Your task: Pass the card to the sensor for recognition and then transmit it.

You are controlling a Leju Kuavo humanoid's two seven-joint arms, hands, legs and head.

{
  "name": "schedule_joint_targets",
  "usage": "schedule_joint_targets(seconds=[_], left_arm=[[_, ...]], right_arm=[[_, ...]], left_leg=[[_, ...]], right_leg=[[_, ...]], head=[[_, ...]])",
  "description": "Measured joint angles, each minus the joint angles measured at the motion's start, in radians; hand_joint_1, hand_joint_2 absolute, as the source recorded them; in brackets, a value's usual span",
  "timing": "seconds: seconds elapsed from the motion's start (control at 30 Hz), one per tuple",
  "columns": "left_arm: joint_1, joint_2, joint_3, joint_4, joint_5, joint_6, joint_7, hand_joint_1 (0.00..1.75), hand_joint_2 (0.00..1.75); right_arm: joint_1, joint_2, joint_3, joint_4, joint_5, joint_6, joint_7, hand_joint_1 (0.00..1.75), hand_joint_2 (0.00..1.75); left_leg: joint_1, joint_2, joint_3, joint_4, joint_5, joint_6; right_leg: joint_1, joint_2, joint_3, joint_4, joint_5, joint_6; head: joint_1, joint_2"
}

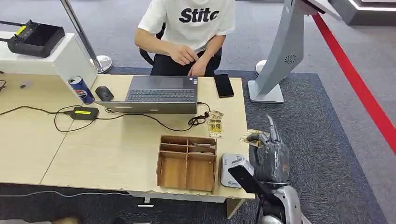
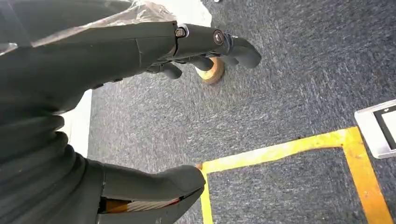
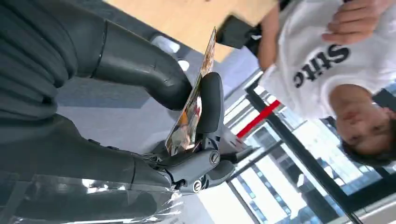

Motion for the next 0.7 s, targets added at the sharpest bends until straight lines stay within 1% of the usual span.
schedule_joint_targets(seconds=[0.17,0.33,0.37,0.43,0.6,0.7], left_arm=[[-0.004,0.000,0.000,0.000,-0.014,-0.006,0.011,0.00,1.75],[-0.015,-0.003,0.000,-0.001,-0.041,-0.014,0.027,0.00,1.75],[-0.016,-0.004,0.000,-0.002,-0.043,-0.016,0.029,0.00,1.75],[-0.020,-0.006,0.000,-0.002,-0.053,-0.019,0.035,0.00,1.75],[-0.026,-0.010,0.000,-0.002,-0.069,-0.026,0.045,0.00,1.75],[-0.027,-0.012,0.000,-0.002,-0.075,-0.029,0.050,0.00,1.75]], right_arm=[[-0.029,0.054,0.000,0.003,-0.017,0.008,-0.059,1.75,1.75],[-0.081,0.154,0.012,0.043,-0.066,0.018,-0.149,1.75,1.75],[-0.088,0.166,0.013,0.051,-0.071,0.018,-0.158,1.75,1.75],[-0.107,0.207,0.021,0.075,-0.087,0.018,-0.182,1.75,1.75],[-0.151,0.280,0.036,0.130,-0.118,0.018,-0.216,1.75,1.75],[-0.170,0.317,0.047,0.156,-0.130,0.021,-0.225,1.75,1.75]], left_leg=[[0.000,0.000,-0.001,0.000,0.000,0.000],[0.000,0.000,-0.001,0.000,0.000,0.000],[0.000,0.000,-0.001,0.000,0.000,0.000],[0.000,0.000,-0.001,0.000,0.001,0.000],[0.000,0.000,-0.001,0.000,0.001,0.000],[0.000,0.000,-0.002,0.000,0.001,0.000]], right_leg=[[0.000,0.000,0.000,0.000,0.000,0.000],[0.000,-0.001,0.000,0.000,0.000,0.000],[0.000,-0.001,0.000,0.000,0.000,0.000],[0.000,-0.001,0.000,0.000,0.000,0.000],[0.000,-0.001,0.000,0.001,0.000,0.000],[0.000,-0.001,-0.001,0.001,0.000,0.000]], head=[[0.000,0.000],[0.000,0.000],[0.000,0.000],[0.000,0.000],[0.000,0.000],[0.000,0.000]])
